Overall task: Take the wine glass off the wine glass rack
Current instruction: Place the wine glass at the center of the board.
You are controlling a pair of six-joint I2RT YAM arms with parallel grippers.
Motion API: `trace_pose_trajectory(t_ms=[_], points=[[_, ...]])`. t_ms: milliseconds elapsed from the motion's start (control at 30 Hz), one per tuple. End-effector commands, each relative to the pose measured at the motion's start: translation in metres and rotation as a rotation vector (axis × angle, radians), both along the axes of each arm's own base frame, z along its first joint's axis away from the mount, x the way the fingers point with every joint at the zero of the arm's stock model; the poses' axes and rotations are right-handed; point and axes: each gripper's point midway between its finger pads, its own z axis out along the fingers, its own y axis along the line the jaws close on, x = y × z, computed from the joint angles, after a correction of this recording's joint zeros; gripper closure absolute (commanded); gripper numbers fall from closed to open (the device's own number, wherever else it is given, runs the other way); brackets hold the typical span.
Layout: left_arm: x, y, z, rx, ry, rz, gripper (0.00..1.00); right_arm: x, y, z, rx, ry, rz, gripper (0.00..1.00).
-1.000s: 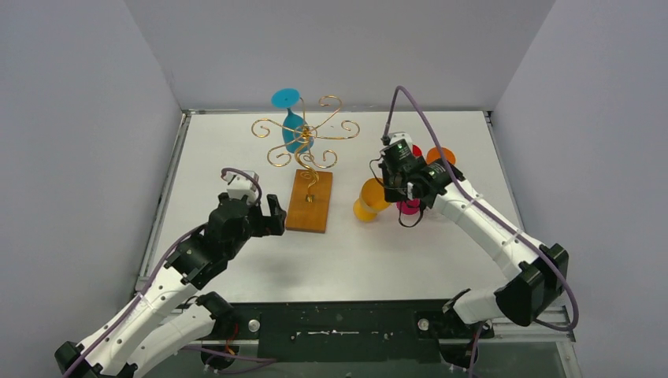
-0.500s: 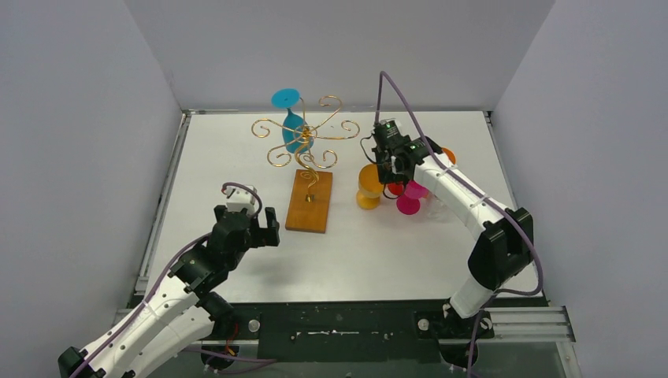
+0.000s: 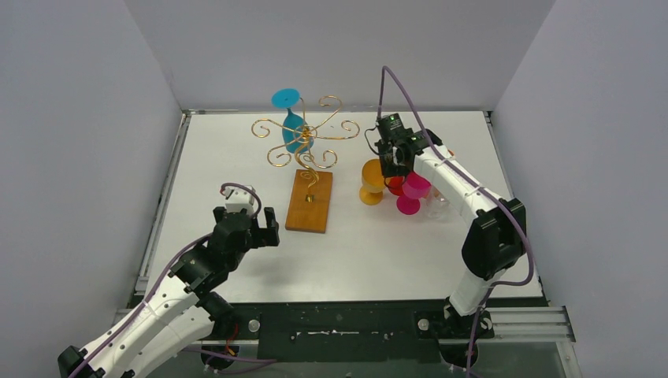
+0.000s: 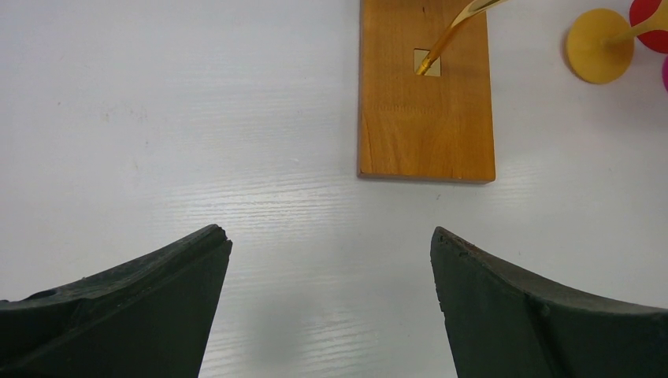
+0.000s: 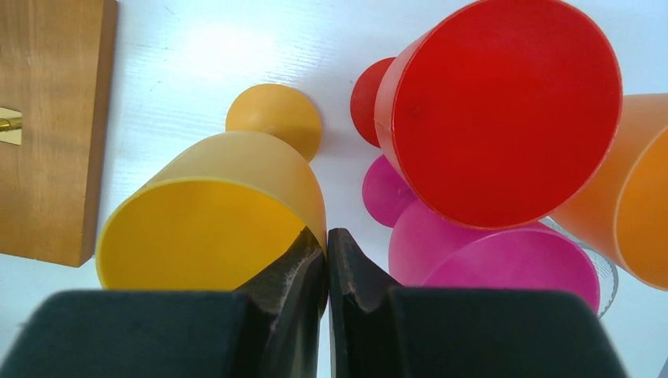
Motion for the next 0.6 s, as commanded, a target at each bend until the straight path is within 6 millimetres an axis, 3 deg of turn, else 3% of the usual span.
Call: trace_pose_trajectory(t_ms=[0, 167, 367, 567], points=[[0.004, 0.000, 0.012, -0.020, -0.030, 0.025, 0.03, 0.014, 0.006, 0.015, 0.020, -0.035, 0.030, 0.91], [0.003, -0.001, 0.012, -0.021, -0.031, 0.020, 0.03, 0.011, 0.005, 0.016, 0.008, -0.021, 0.041, 0.84], [0.004, -0.002, 0.011, -0.020, -0.028, 0.019, 0.03, 0.009, 0.003, 0.018, 0.001, -0.016, 0.042, 0.82], [0.004, -0.003, 0.009, -0.015, -0.022, 0.015, 0.03, 0.010, 0.009, 0.041, 0.051, -0.065, 0.053, 0.74]])
